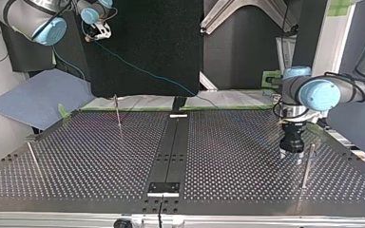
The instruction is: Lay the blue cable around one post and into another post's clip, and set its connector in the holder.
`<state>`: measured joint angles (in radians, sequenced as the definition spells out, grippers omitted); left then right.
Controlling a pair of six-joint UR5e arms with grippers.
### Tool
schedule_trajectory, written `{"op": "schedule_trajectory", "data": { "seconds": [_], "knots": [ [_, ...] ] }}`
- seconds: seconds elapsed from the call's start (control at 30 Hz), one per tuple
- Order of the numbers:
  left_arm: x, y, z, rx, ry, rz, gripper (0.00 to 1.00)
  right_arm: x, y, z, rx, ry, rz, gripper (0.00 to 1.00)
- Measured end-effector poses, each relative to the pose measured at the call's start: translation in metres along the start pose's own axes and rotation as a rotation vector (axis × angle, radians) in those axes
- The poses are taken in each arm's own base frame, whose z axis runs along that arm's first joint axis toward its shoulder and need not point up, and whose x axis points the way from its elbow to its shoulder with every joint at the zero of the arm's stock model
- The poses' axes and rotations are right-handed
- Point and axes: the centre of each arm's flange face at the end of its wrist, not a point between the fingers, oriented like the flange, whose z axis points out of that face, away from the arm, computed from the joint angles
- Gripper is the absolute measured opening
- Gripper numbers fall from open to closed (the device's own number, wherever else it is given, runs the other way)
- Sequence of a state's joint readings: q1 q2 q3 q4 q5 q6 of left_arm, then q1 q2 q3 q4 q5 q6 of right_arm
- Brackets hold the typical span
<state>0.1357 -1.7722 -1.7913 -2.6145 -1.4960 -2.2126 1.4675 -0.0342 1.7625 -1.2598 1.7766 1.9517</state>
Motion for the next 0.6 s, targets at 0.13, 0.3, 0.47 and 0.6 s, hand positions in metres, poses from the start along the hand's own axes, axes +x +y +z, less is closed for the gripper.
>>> {"op": "schedule_trajectory", "data": {
  "seconds": [0.13, 0.3, 0.47, 0.6],
  "knots": [
    [0.006, -0.008, -0.001, 0.039, 0.028, -0.038, 1.00, -0.001, -0.001, 0.000, 0.010, -0.003, -0.006, 0.00],
    [0.015, -0.017, -0.006, 0.064, 0.086, -0.086, 1.00, -0.001, -0.005, 0.000, 0.038, -0.010, -0.035, 0.00],
    [0.023, -0.023, -0.012, 0.049, 0.119, -0.114, 1.00, 0.001, -0.011, 0.002, 0.079, -0.014, -0.064, 0.00],
    [0.031, -0.028, -0.018, 0.025, 0.138, -0.099, 1.00, 0.012, -0.022, 0.007, 0.120, -0.003, -0.067, 0.00]
  ]
}}
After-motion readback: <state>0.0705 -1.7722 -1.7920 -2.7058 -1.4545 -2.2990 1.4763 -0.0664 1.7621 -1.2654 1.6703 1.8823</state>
